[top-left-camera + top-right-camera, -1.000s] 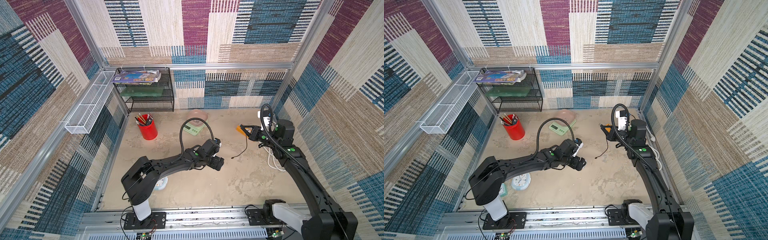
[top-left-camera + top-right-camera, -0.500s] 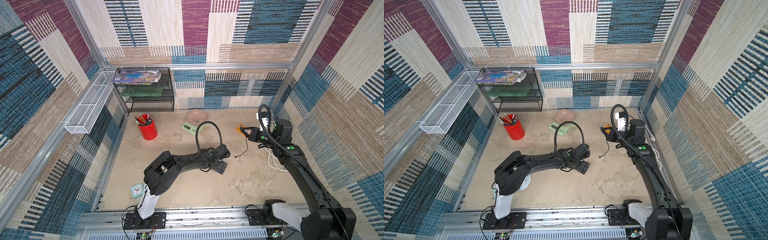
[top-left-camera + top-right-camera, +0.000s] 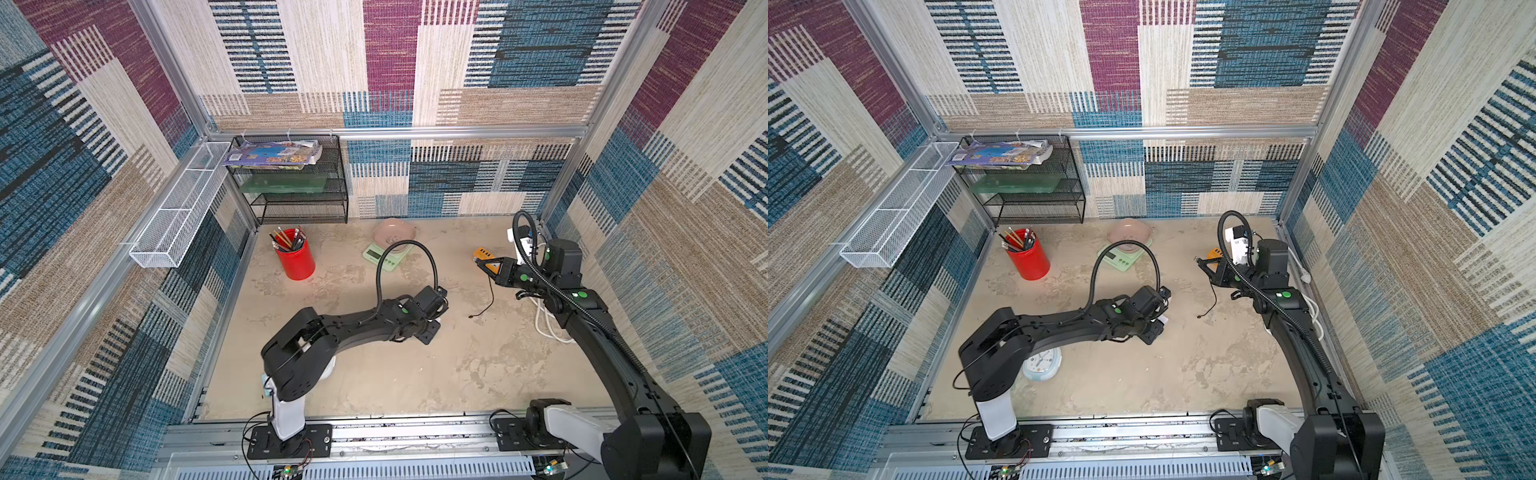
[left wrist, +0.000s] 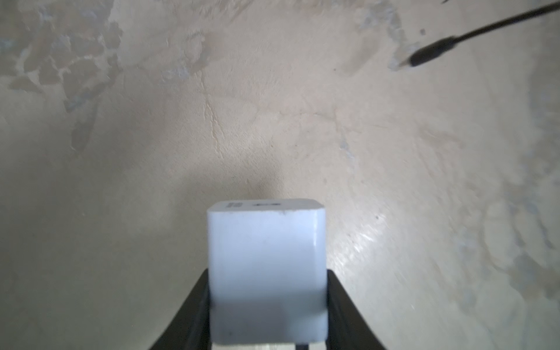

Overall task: Charge the electronic scale
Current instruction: Pick up the plug from the center of the board, then insert the charging cable into the plug.

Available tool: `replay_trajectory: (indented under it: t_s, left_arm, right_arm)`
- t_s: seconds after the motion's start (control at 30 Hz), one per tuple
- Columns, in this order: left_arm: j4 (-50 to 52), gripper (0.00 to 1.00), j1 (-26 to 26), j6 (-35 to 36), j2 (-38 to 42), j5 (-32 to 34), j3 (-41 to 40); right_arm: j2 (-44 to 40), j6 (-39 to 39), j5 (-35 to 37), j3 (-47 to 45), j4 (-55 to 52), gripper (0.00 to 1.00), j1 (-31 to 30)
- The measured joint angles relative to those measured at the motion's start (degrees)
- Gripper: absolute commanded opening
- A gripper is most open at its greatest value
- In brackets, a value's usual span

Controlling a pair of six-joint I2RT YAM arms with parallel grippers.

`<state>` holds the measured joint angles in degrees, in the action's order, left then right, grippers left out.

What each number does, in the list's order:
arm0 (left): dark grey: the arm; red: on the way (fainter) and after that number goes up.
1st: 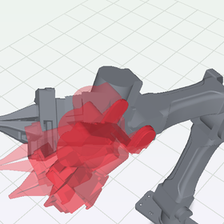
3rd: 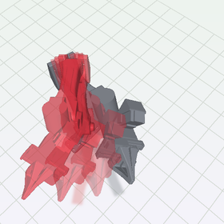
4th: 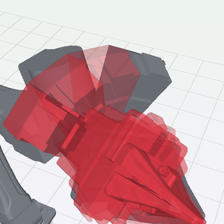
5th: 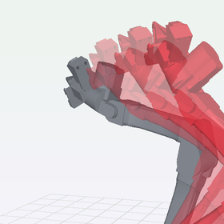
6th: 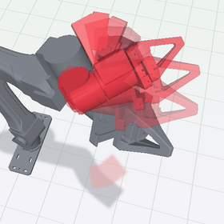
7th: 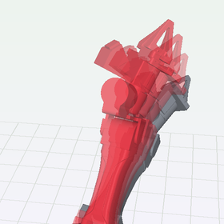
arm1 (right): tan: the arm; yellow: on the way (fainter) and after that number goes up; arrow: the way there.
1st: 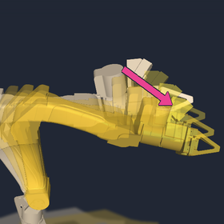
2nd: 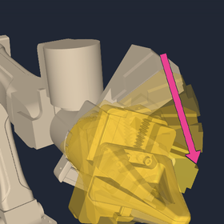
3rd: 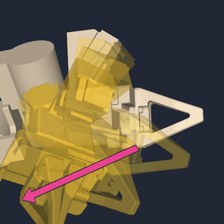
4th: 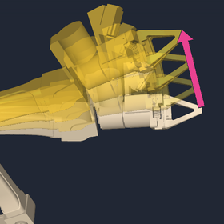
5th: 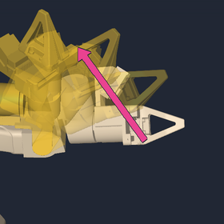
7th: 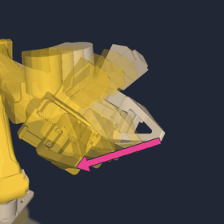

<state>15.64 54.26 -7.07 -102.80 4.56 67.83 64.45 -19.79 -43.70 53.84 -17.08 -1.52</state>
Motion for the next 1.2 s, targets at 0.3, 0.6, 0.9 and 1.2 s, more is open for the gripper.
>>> replay_trajectory:
  t_s: [0.3,0.6,0.9,1.2]
  left_arm:
    - [-10.40,0.32,-3.87,20.79,22.75,-5.84,-13.81]
    - [-22.10,0.34,-7.06,40.54,35.78,-12.39,-25.57]
    - [-27.02,0.32,-7.69,47.69,38.45,-10.86,-28.04]
    - [-28.68,0.33,-7.74,49.31,40.54,-12.17,-29.59]
  right_arm:
    - [0.74,4.00,-5.53,3.26,-2.67,0.00,-8.79]
    - [1.25,9.55,-7.30,5.79,-7.06,0.00,-18.14]
    - [4.52,13.99,-5.01,8.41,-13.92,0.00,-24.22]
    - [5.49,15.13,-0.57,9.88,-17.33,0.00,-25.77]
